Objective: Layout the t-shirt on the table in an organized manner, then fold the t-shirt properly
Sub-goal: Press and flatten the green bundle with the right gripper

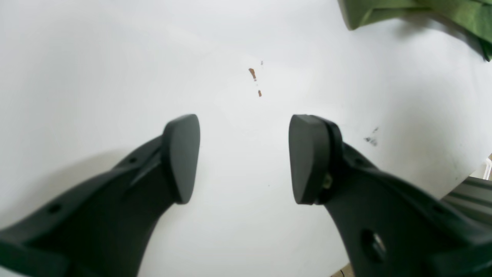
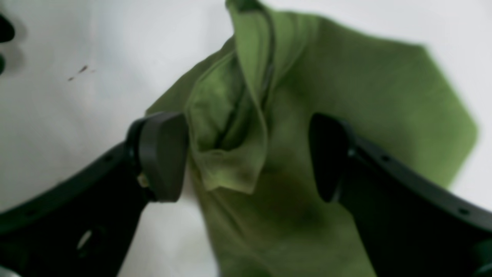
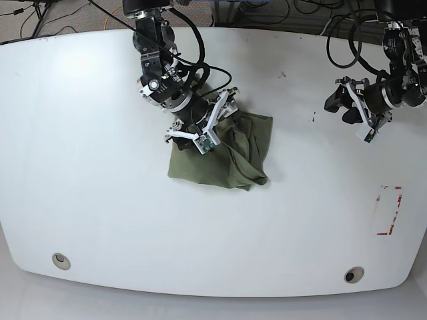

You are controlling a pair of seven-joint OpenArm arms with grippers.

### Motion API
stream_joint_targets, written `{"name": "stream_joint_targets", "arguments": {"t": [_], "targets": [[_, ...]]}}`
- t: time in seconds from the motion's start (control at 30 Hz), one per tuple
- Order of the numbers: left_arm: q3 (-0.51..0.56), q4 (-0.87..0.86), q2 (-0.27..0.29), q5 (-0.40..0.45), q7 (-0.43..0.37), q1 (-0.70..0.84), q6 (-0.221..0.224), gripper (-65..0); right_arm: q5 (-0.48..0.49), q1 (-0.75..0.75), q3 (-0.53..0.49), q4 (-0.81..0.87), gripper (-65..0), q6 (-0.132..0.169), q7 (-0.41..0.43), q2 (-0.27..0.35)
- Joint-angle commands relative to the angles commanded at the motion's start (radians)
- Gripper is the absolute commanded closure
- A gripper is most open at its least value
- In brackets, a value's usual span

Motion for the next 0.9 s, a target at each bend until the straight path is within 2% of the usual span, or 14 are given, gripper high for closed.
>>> {"name": "stream_joint_targets", "arguments": {"t": [0.1, 0.2, 0.33, 0.6, 0.7, 0.9], "targets": [[0.000, 0.000, -0.002, 0.000, 0.000, 0.000, 0.000, -34.4, 0.038, 0.009, -0.002, -0.032, -29.8, 0.000, 0.000, 0.006], [0.000, 0.000, -0.003, 0.000, 0.000, 0.002, 0.000, -34.4, 0.058, 0.009, -0.003, -0.041, -13.3, 0.000, 0.000, 0.006], [0.000, 0.000, -0.003, 0.000, 0.000, 0.002, 0.000, -34.4, 0.063, 0.008, -0.014, -0.029, -0.6, 0.000, -0.005, 0.002], [0.000, -0.002, -0.003, 0.000, 0.000, 0.003, 0.000, -34.4, 0.063, 0.009, -0.126, 0.023, -1.9, -0.008, -0.005, -0.005], [0.000, -0.002, -0.002, 0.000, 0.000, 0.003, 0.000, -34.4, 0.058, 0.025, -0.166, 0.020, -1.9, -0.008, -0.005, -0.032], [0.000, -0.002, -0.002, -0.002, 0.000, 0.003, 0.000, -34.4, 0.061, 0.068, -0.181, -0.029, -2.4, -0.008, -0.005, -0.069]]}}
